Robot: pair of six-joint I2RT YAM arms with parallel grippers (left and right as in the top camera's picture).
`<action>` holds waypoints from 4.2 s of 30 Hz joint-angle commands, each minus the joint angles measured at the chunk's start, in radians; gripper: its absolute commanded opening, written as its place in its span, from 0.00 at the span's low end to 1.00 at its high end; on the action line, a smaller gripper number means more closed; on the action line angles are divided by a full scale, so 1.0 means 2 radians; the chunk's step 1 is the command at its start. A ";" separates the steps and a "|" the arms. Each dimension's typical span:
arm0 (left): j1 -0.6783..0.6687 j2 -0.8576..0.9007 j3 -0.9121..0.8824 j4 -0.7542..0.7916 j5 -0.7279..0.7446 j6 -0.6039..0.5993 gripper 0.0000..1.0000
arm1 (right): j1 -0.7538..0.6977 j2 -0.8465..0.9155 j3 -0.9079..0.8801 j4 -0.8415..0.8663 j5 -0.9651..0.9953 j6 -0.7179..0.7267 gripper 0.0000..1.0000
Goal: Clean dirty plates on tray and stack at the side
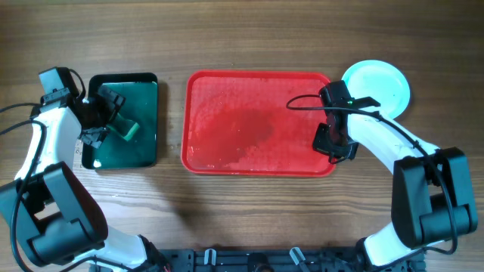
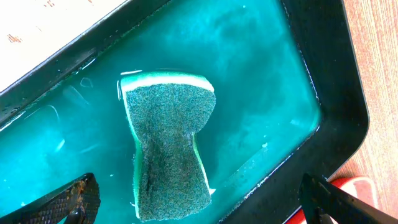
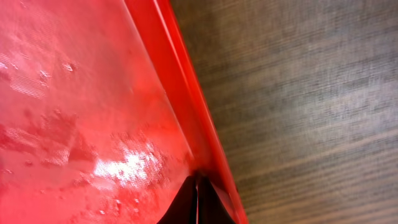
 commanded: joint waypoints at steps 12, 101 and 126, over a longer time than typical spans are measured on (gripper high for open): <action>0.002 0.004 -0.001 0.002 0.002 0.001 1.00 | -0.002 -0.194 0.091 -0.114 -0.047 -0.059 1.00; -0.192 -0.551 -0.295 0.173 -0.004 0.226 1.00 | -0.144 -0.873 -0.488 0.414 -0.132 -0.236 1.00; -0.191 -0.862 -0.560 0.272 -0.105 0.225 1.00 | -0.144 -0.873 -0.488 0.414 -0.132 -0.236 1.00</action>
